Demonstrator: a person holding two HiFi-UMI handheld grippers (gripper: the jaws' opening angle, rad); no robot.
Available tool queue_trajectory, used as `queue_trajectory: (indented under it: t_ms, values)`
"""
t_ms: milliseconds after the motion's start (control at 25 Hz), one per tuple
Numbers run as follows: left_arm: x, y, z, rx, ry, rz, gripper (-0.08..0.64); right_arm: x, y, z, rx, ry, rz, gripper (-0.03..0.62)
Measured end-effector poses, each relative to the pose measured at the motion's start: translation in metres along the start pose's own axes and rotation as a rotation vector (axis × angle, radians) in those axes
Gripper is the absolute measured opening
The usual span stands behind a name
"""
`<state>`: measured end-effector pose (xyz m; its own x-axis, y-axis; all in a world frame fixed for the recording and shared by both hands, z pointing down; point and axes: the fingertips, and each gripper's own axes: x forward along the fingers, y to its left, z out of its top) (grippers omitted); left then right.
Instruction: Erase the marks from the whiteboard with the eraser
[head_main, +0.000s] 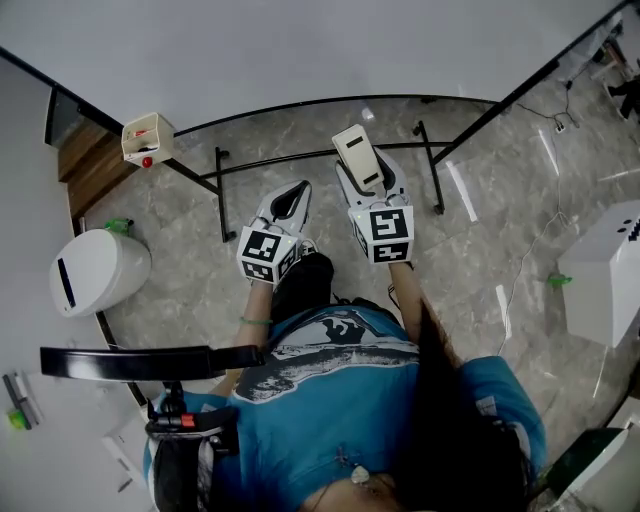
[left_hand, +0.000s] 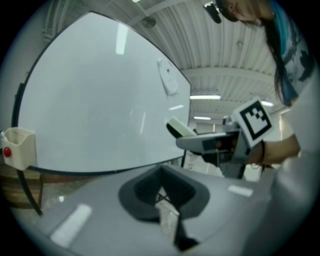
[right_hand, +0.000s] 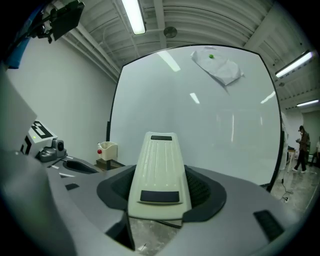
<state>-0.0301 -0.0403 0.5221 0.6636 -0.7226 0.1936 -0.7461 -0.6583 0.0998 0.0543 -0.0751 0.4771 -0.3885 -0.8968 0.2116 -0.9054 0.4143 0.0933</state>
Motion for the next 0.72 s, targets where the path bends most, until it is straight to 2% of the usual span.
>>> queue_trajectory:
  t_ms: [280,480,720]
  values:
    - [-0.041,-0.085,-0.028,-0.036,0.007,0.024,0.003,-0.095,0.005,-0.056,0.055,0.074,0.032,0.264]
    - [-0.079,-0.144,-0.051,-0.082,0.033,0.041,0.003,-0.159,0.015,-0.083,0.095,0.085,0.064,0.264]
    - [-0.11,-0.178,-0.05,-0.043,0.036,0.04,0.003,-0.196,0.041,-0.096,0.123,0.095,0.106,0.264]
